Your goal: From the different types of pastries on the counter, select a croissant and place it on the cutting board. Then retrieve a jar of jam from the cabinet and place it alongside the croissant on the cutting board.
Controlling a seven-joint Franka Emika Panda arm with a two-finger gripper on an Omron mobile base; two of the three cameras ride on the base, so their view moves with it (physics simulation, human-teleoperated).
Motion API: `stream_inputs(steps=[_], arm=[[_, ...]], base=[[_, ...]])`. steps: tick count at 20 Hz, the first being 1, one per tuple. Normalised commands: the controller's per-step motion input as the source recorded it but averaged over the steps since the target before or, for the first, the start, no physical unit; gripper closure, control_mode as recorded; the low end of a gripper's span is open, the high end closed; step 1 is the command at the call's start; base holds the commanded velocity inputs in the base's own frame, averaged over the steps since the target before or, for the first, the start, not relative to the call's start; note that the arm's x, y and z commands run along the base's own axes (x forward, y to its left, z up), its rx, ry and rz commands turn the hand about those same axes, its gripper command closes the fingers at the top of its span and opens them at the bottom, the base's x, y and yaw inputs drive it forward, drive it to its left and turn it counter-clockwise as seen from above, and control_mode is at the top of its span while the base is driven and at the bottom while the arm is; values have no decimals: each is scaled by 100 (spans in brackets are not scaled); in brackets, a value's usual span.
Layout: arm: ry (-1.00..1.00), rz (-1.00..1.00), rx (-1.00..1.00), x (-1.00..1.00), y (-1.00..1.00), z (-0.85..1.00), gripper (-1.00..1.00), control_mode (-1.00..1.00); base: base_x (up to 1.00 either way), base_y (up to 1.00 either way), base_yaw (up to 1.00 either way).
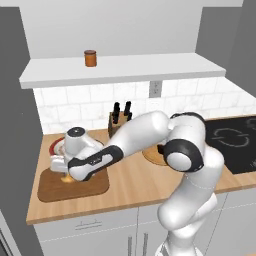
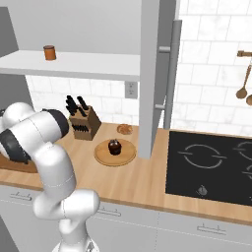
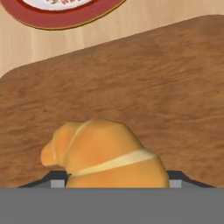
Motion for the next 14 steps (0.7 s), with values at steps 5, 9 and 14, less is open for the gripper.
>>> stream_inputs(steps=[5,9,14], arm=[[2,0,-4,0,43,-6,100,-100],[6,0,-5,0,54,-5,100,-100],[5,0,-3,0,18,-7,100,-100]], base=[[0,0,0],[0,0,0],[0,0,0]])
